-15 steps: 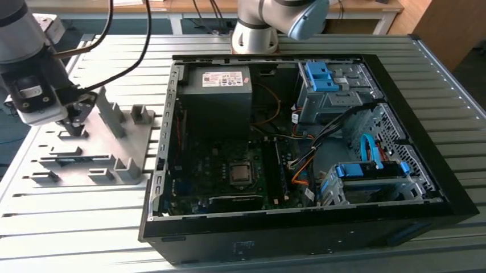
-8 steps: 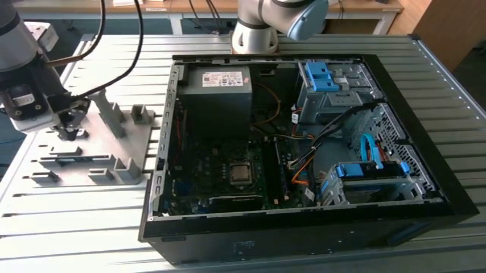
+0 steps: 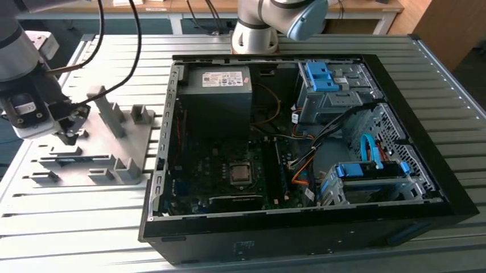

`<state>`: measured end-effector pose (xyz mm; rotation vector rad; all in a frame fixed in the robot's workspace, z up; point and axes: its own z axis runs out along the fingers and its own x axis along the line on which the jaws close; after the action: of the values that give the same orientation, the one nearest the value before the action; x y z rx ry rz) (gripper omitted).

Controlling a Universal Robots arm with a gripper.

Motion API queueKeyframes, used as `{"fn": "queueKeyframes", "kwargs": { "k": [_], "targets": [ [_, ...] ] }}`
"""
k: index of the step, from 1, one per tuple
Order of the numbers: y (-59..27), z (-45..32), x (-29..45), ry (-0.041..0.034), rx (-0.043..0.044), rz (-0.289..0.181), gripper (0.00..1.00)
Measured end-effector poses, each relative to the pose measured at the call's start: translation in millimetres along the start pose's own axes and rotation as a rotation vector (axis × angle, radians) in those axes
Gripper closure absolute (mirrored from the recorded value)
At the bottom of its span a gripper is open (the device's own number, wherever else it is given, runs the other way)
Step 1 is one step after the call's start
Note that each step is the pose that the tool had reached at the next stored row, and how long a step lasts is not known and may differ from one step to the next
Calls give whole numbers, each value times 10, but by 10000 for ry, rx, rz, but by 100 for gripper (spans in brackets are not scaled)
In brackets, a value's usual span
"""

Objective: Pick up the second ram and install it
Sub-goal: 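Reach for the second ram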

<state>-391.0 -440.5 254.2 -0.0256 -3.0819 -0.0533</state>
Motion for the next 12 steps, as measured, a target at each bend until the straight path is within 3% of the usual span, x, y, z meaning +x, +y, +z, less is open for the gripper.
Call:
{"fn": "queueKeyframes", "kwargs": {
  "k": [12],
  "targets": [
    [-8, 216, -11, 1, 1, -1, 90]
  ]
}}
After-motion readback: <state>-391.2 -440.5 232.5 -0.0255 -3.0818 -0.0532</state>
